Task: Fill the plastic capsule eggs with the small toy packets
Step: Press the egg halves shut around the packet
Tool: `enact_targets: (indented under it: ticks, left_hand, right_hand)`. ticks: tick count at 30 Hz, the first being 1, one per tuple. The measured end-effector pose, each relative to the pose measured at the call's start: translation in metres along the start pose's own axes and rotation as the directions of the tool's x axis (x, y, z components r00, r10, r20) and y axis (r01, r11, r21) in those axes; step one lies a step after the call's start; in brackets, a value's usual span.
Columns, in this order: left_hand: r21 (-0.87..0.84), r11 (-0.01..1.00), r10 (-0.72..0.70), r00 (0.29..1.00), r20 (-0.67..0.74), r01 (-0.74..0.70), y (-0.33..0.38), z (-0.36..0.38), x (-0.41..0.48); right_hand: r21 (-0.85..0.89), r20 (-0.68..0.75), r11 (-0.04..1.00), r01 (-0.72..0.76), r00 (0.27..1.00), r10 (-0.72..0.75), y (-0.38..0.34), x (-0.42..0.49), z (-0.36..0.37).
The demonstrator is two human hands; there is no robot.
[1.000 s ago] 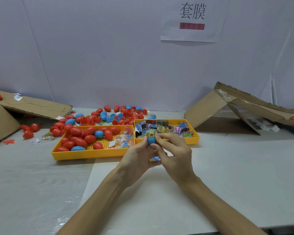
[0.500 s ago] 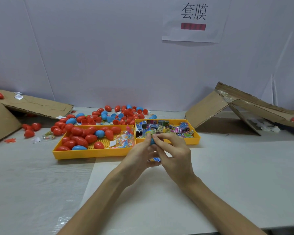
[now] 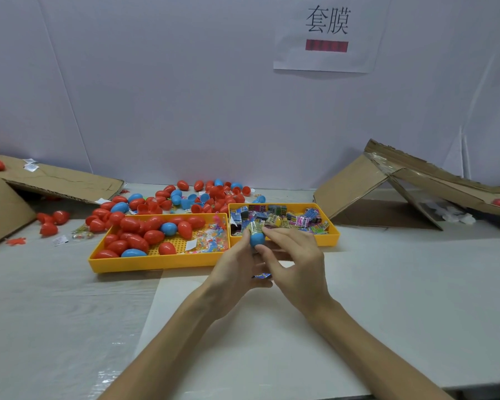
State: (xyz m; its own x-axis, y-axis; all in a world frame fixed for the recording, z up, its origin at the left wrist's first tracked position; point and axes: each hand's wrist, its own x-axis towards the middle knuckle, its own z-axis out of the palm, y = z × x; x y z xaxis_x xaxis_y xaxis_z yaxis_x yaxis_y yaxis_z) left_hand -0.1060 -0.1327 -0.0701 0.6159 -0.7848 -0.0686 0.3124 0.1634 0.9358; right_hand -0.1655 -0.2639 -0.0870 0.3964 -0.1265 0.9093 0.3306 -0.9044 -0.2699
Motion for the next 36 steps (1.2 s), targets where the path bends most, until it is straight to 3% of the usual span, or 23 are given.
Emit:
enact_targets:
  ticks: [2, 8, 13, 27, 36]
  left_hand:
    - [0.047, 0.999, 0.000, 1.000, -0.020, 0.001, 0.000, -0.001, 0.000]
    - [-0.013, 0.979, 0.199, 0.967, -0.162, -0.203, 0.000, -0.009, 0.005]
    - [0.019, 0.982, 0.188, 0.970, -0.155, -0.188, 0.001, -0.009, 0.004]
    - [0.141, 0.962, 0.261, 0.941, -0.214, -0.235, 0.001, -0.004, 0.001]
    - [0.245, 0.938, 0.300, 0.930, -0.212, -0.246, -0.003, -0.003, 0.002]
  right_hand:
    - [-0.015, -0.022, 1.000, 0.012, 1.000, -0.012, 0.001, 0.000, 0.000]
    - [-0.009, -0.006, 0.999, 0.037, 0.999, -0.037, 0.001, -0.001, 0.000]
    - [0.171, 0.013, 0.979, -0.114, 0.993, 0.114, 0.001, 0.003, -0.004]
    - [0.046, -0.010, 0.998, -0.047, 0.999, 0.048, 0.001, 0.004, -0.007]
    - [-0.070, 0.098, 0.997, -0.024, 0.995, 0.031, 0.001, 0.004, -0.009]
